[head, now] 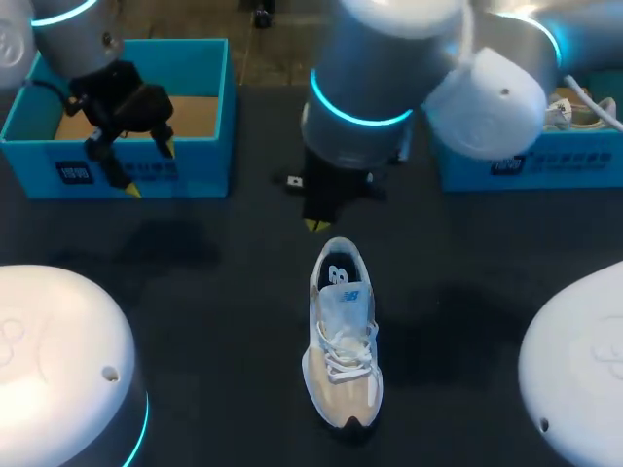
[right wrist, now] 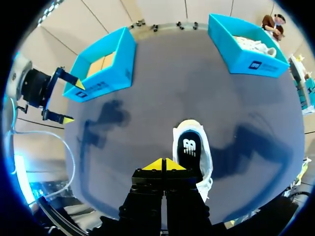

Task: Take the shoe out of the shoebox, open the shoe tongue, remove and reinsert the insole, then place the shoe into the shoebox

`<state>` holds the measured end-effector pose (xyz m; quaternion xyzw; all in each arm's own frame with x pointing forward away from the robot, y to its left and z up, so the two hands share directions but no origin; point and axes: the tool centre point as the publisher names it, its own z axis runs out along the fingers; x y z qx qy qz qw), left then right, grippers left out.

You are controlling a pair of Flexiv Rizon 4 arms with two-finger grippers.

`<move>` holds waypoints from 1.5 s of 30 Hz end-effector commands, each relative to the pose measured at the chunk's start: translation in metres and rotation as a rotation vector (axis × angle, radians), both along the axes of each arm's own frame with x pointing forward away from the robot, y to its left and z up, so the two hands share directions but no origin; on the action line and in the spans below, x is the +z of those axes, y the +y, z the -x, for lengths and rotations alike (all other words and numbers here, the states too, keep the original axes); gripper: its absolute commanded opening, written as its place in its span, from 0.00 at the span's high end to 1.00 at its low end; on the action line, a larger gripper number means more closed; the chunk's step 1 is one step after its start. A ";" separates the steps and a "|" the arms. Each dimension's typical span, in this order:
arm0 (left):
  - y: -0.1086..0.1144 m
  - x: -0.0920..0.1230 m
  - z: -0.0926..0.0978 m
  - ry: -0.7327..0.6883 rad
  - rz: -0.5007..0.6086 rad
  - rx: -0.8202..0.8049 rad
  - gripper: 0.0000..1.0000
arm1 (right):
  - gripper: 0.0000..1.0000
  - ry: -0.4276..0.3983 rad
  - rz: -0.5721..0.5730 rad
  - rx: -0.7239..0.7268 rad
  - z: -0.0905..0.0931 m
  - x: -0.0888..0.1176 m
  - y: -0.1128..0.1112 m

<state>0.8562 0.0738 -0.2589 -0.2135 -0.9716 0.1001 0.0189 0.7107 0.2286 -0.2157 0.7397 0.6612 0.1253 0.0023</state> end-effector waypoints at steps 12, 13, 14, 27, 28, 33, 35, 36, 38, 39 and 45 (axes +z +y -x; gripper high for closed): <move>-0.001 -0.001 -0.003 0.006 -0.005 -0.002 0.00 | 1.00 -0.051 0.127 -0.006 0.012 -0.040 0.002; -0.001 -0.001 -0.003 0.006 -0.005 -0.002 0.00 | 1.00 -0.049 0.128 -0.009 0.014 -0.045 0.001; -0.001 -0.001 -0.003 0.006 -0.005 -0.002 0.00 | 1.00 -0.034 0.122 -0.020 0.016 -0.052 -0.003; -0.001 -0.001 -0.003 0.006 -0.005 -0.002 0.00 | 1.00 -0.012 0.098 -0.024 0.018 -0.058 -0.007; -0.001 -0.001 -0.003 0.006 -0.005 -0.002 0.00 | 1.00 -0.012 0.098 -0.024 0.018 -0.058 -0.007; 0.007 -0.017 -0.024 0.114 -0.014 -0.087 0.00 | 1.00 -0.028 0.121 0.040 0.007 -0.080 -0.009; 0.009 -0.017 -0.033 0.130 -0.012 -0.077 0.00 | 1.00 -0.025 0.125 0.066 0.003 -0.087 -0.011; 0.009 -0.018 -0.036 0.138 -0.019 -0.083 0.00 | 1.00 -0.025 0.128 0.070 0.002 -0.091 -0.012; 0.010 -0.020 -0.044 0.158 -0.027 -0.105 0.00 | 1.00 -0.039 0.125 0.096 0.000 -0.097 -0.013; 0.010 -0.021 -0.049 0.162 -0.032 -0.113 0.00 | 1.00 -0.040 0.141 0.096 -0.001 -0.101 -0.013; 0.010 -0.021 -0.049 0.162 -0.032 -0.113 0.00 | 1.00 -0.035 0.152 0.096 -0.002 -0.106 -0.014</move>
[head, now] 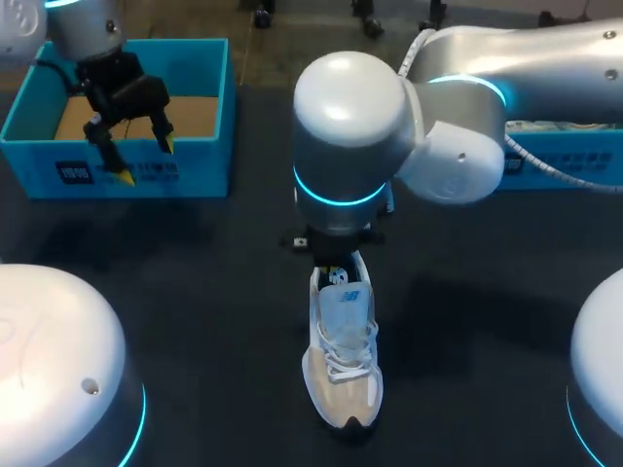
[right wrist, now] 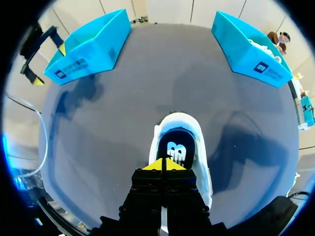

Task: Take the shoe out of the shoebox, open the shoe tongue, remove and reinsert the insole, then place the shoe into the shoebox

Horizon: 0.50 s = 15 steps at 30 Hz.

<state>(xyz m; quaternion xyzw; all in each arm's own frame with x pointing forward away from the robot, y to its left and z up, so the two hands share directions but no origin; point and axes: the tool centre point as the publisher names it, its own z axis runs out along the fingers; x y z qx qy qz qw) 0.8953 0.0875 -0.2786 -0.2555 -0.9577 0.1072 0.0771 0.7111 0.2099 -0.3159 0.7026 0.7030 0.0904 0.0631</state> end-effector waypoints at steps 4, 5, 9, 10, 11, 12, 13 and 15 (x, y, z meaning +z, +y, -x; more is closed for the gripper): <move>-0.004 -0.001 -0.010 0.052 -0.027 -0.015 0.00 | 1.00 0.003 0.005 0.000 -0.002 -0.005 0.005; -0.004 -0.001 -0.010 0.052 -0.027 -0.015 0.00 | 1.00 0.003 0.005 0.000 -0.002 -0.005 0.005; -0.004 -0.001 -0.010 0.052 -0.027 -0.015 0.00 | 1.00 -0.007 0.053 0.011 -0.009 -0.020 0.003; -0.004 -0.001 -0.010 0.052 -0.027 -0.015 0.00 | 1.00 -0.002 0.078 0.000 -0.009 -0.023 0.003; -0.004 -0.001 -0.010 0.052 -0.027 -0.015 0.00 | 1.00 -0.006 0.096 0.002 -0.010 -0.026 0.001; -0.004 -0.001 -0.010 0.052 -0.027 -0.015 0.00 | 1.00 -0.013 0.108 -0.002 -0.010 -0.026 0.000; -0.004 -0.001 -0.010 0.052 -0.027 -0.015 0.00 | 1.00 -0.011 0.133 -0.002 -0.011 -0.026 -0.001; -0.004 -0.001 -0.010 0.052 -0.027 -0.015 0.00 | 1.00 -0.019 0.164 -0.002 -0.012 -0.024 -0.004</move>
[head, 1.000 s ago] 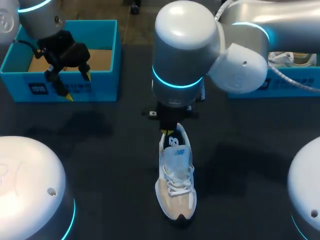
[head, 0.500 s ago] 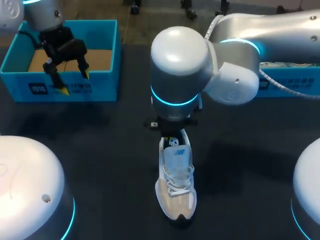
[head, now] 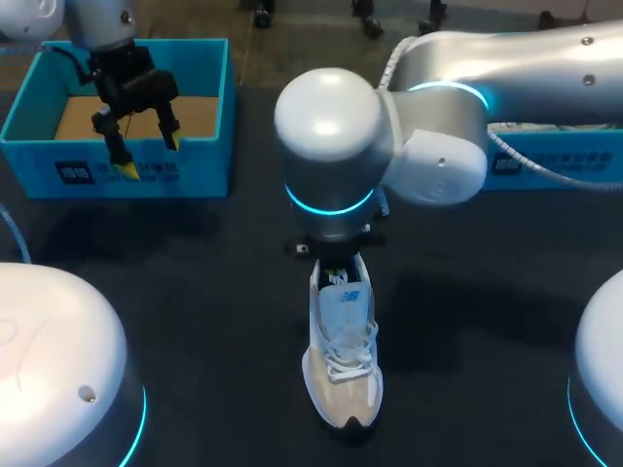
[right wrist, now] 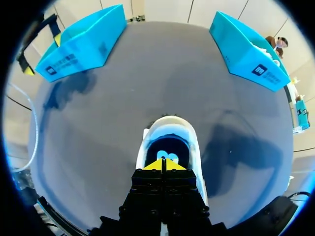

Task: Take the shoe out of the shoebox, open the shoe tongue, remove and reinsert the insole, then place the shoe into the shoebox

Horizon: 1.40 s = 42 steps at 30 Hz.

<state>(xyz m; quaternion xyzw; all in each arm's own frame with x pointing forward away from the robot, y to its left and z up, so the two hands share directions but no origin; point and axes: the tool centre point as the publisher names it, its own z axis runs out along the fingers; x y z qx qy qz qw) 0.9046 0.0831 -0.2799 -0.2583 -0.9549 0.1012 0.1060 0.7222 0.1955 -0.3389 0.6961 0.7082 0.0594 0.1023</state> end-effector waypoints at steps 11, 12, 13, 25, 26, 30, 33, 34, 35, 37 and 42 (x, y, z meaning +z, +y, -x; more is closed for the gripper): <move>0.001 0.000 0.000 0.000 -0.002 -0.001 0.00 | 1.00 0.027 0.170 -0.053 -0.002 -0.008 -0.013; 0.001 0.000 0.000 0.000 -0.002 -0.001 0.00 | 1.00 0.037 0.178 -0.061 -0.003 -0.012 -0.017; 0.001 0.000 0.000 0.000 -0.002 -0.001 0.00 | 1.00 0.041 0.176 -0.063 -0.004 -0.015 -0.019; 0.001 0.000 0.000 0.000 -0.002 -0.001 0.00 | 1.00 0.074 0.144 -0.080 -0.005 -0.041 -0.030; 0.001 0.000 0.000 0.000 -0.002 -0.001 0.00 | 1.00 0.066 0.150 -0.080 -0.004 -0.039 -0.029; 0.001 0.000 0.000 0.000 -0.002 -0.001 0.00 | 1.00 0.029 0.137 -0.063 0.002 -0.027 -0.019; 0.001 0.000 0.000 0.000 -0.002 -0.001 0.00 | 1.00 0.020 0.125 -0.053 0.003 -0.025 -0.015; 0.001 0.000 0.000 0.000 -0.002 -0.001 0.00 | 1.00 0.018 0.124 -0.050 0.003 -0.026 -0.014; 0.001 0.000 0.000 0.000 -0.002 -0.001 0.00 | 1.00 0.022 0.133 -0.053 0.002 -0.027 -0.013; 0.001 0.000 0.000 0.000 -0.002 -0.001 0.00 | 1.00 0.024 0.129 -0.052 0.001 -0.032 -0.014; 0.001 0.000 0.000 0.000 -0.002 -0.001 0.00 | 1.00 0.075 0.161 -0.074 -0.001 -0.050 -0.021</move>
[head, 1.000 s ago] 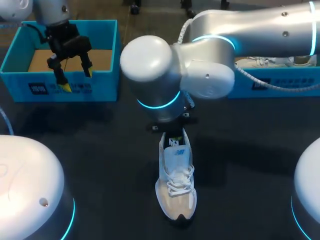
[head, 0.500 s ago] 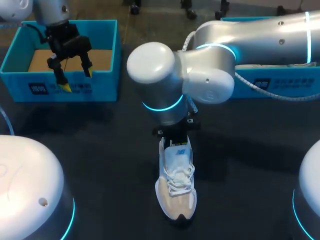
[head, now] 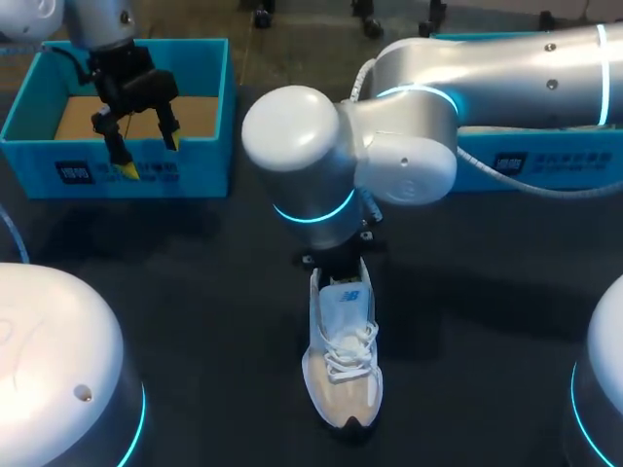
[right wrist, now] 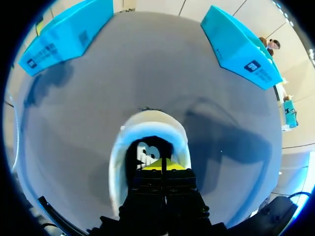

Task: Take the shoe out of the shoebox, open the shoe tongue, remove and reinsert the insole, then place the shoe into the shoebox

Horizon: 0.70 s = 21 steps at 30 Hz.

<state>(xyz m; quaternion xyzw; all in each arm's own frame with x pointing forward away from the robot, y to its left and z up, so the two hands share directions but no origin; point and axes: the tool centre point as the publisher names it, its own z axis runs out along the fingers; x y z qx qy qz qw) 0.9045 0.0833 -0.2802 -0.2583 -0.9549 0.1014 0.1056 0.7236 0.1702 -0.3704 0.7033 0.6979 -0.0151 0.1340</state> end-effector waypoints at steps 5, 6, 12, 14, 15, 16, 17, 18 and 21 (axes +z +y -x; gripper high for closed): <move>0.000 0.000 0.000 0.001 -0.002 -0.002 0.00 | 1.00 0.046 -0.036 -0.036 0.001 -0.040 -0.001; 0.000 0.000 0.000 0.001 -0.002 -0.002 0.00 | 1.00 0.047 -0.046 -0.035 0.001 -0.042 0.000; 0.000 0.000 0.000 0.001 -0.002 -0.002 0.00 | 1.00 0.042 -0.051 -0.047 0.009 -0.032 0.003; 0.000 0.000 0.000 0.001 -0.002 -0.002 0.00 | 1.00 0.012 -0.031 -0.045 0.014 -0.015 0.005; 0.000 0.000 0.000 0.001 -0.002 -0.002 0.00 | 1.00 0.009 -0.030 -0.047 0.015 -0.011 0.005; 0.000 0.000 0.000 0.001 -0.002 -0.002 0.00 | 1.00 0.003 -0.029 -0.045 0.016 -0.004 0.006; 0.000 0.000 0.000 0.001 -0.002 -0.002 0.00 | 1.00 -0.001 -0.037 -0.042 0.016 0.000 0.008; 0.000 0.000 0.000 0.001 -0.002 -0.002 0.00 | 1.00 -0.001 -0.048 -0.040 0.016 0.001 0.009; 0.000 0.000 0.000 0.001 -0.002 -0.002 0.00 | 1.00 0.007 -0.070 -0.019 0.011 0.000 0.017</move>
